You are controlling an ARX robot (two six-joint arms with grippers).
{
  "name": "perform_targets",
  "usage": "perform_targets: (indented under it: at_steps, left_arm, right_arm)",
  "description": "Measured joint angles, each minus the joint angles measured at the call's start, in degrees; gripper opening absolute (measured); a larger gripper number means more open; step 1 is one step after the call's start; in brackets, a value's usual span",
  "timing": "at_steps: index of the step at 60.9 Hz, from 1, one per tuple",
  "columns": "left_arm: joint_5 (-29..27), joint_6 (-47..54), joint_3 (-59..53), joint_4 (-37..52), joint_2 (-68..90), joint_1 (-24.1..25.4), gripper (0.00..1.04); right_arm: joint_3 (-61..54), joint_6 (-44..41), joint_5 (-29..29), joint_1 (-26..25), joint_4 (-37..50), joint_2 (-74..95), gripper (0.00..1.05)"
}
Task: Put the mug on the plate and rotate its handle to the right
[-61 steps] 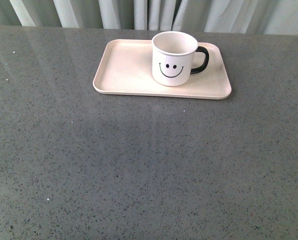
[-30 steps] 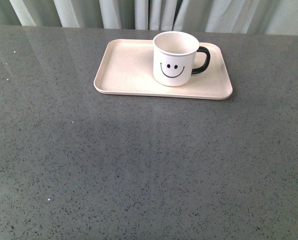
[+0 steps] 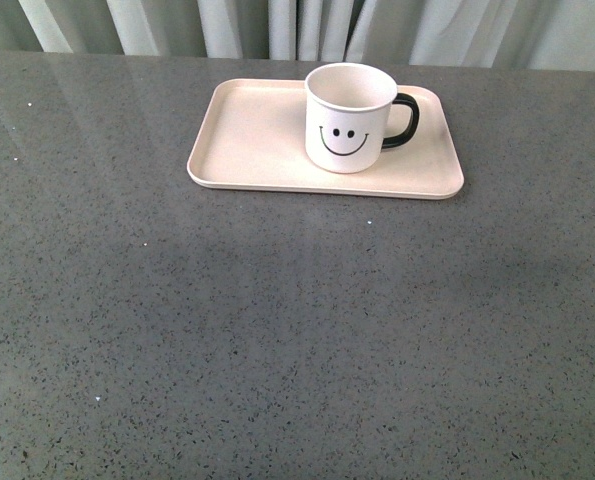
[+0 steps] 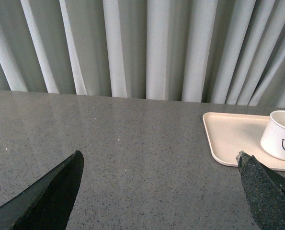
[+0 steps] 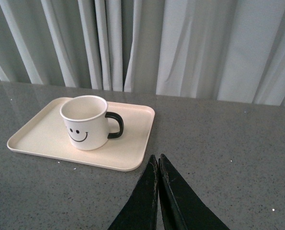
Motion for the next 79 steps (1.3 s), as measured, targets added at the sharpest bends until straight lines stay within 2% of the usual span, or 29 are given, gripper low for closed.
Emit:
perform_targets:
  at_steps: [33, 79]
  left_arm:
    - [0.0, 0.0, 0.0, 0.0, 0.0, 0.0, 0.96]
    - [0.0, 0.0, 0.0, 0.0, 0.0, 0.0, 0.96]
  right_arm:
    - [-2.14, 0.0, 0.0, 0.0, -23.08, -26.75, 0.02]
    - [-2.14, 0.0, 0.0, 0.0, -41.07, -45.29, 0.02]
